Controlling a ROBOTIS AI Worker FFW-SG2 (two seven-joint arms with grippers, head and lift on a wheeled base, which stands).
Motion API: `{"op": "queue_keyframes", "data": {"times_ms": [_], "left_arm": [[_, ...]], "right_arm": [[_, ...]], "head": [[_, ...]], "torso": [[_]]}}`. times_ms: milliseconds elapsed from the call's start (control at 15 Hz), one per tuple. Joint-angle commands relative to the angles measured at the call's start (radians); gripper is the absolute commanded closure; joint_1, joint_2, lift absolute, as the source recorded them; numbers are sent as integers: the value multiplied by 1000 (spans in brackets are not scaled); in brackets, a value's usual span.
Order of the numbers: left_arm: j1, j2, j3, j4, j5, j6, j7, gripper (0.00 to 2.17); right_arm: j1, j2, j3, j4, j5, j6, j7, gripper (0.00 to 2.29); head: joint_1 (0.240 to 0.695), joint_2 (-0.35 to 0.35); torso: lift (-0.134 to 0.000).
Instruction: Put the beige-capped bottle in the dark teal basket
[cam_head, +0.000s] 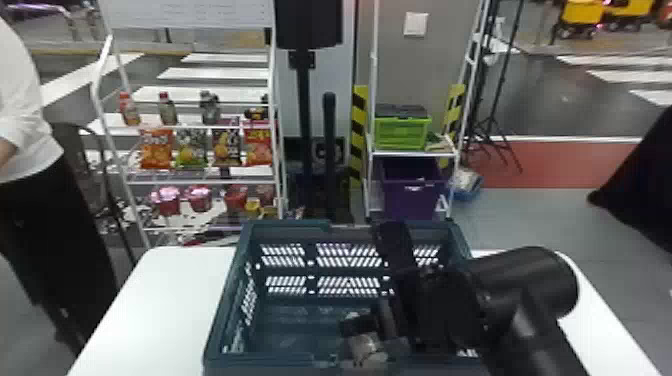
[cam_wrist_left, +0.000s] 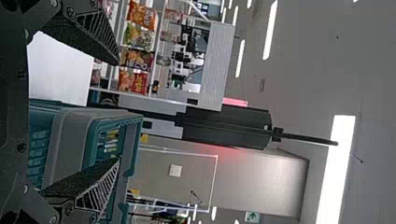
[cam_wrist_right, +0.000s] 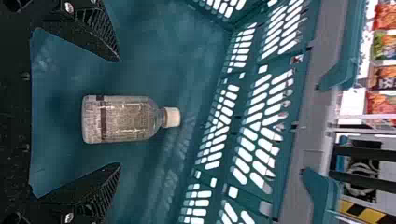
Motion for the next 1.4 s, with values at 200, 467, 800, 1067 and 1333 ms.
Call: {"op": "queue_keyframes", "data": {"times_ms": [200, 467, 800, 1067, 1333], "left_arm": [[-2, -8, 1, 12, -3, -9, 0, 157], [-10, -11, -1, 22, -3, -12, -1, 157], [-10, -17, -1, 35, -10, -28, -5, 157], [-10, -23, -5, 38, -17, -40, -3, 157], [-7, -25, -7, 29, -17, -43, -3, 157]], "right_arm": [[111, -25, -6, -226, 21, -38, 0, 87], [311, -126, -27, -453, 42, -238, 2, 73], [622, -195, -128, -622, 44, -621, 23, 56], [837, -209, -194, -637, 38, -968, 49, 56], [993, -204, -245, -585, 6, -1232, 114, 63]], "head": [[499, 0], [499, 0], [499, 0], [499, 0], [499, 0]], "torso": [[0], [0], [0], [0], [0]]}}
